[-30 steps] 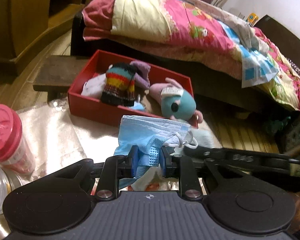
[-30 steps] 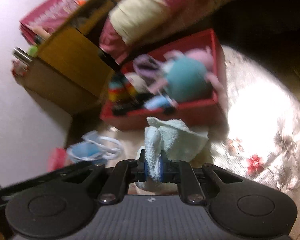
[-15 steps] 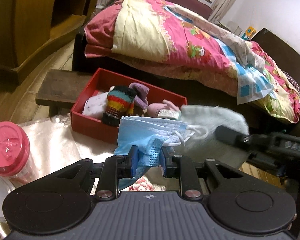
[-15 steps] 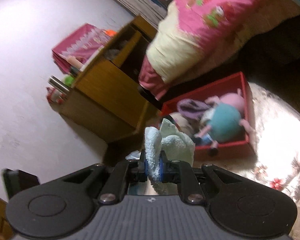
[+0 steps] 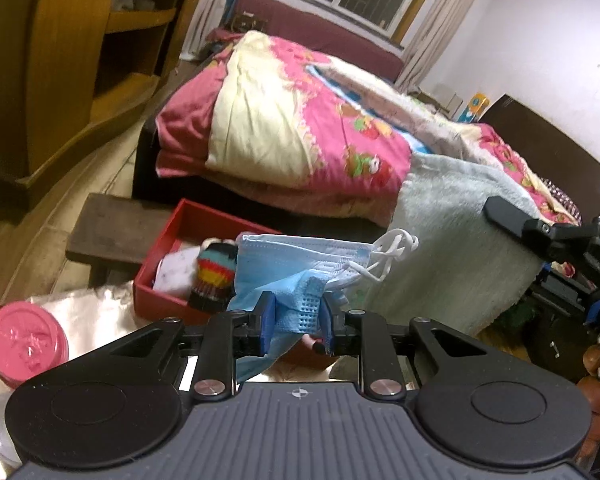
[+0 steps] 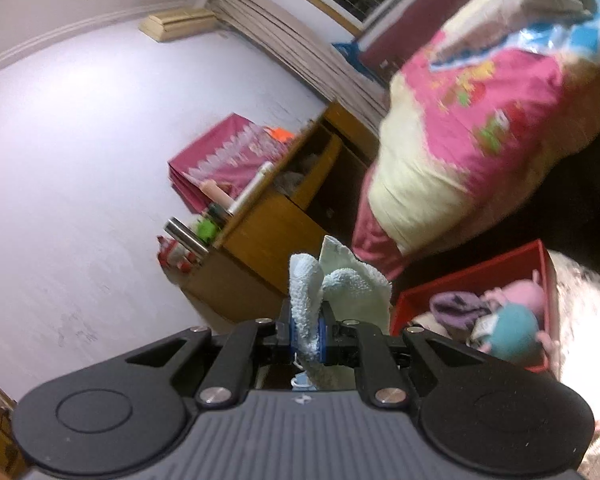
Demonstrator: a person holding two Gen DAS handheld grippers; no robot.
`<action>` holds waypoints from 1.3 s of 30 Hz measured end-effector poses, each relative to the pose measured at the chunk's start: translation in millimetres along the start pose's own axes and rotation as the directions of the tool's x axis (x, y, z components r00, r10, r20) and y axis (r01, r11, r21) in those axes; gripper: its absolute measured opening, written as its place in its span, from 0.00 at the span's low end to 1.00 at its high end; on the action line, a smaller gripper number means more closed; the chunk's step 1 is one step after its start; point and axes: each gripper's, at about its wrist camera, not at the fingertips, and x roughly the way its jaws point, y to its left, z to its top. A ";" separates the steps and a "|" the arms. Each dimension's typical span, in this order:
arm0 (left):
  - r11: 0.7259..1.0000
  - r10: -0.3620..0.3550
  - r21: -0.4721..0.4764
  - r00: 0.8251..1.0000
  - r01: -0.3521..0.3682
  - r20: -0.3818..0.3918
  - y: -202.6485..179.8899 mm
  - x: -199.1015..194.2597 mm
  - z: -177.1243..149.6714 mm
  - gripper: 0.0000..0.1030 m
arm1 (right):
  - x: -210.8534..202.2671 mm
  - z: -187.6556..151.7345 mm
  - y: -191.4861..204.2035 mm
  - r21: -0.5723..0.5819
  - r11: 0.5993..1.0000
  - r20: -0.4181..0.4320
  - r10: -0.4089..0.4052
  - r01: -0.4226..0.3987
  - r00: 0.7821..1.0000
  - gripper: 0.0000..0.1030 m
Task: Organize soft objects
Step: 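Lift the towel with the right tool while the left tool lifts the face mask, then carry the towel and face mask over the red box with both tools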
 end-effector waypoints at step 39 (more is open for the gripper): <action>0.933 0.338 0.005 0.870 -0.361 -0.360 64.9 185.7 -68.1 0.09 | 37.7 -5.0 6.2 -0.060 0.998 -0.076 0.003 -0.008 0.997 0.00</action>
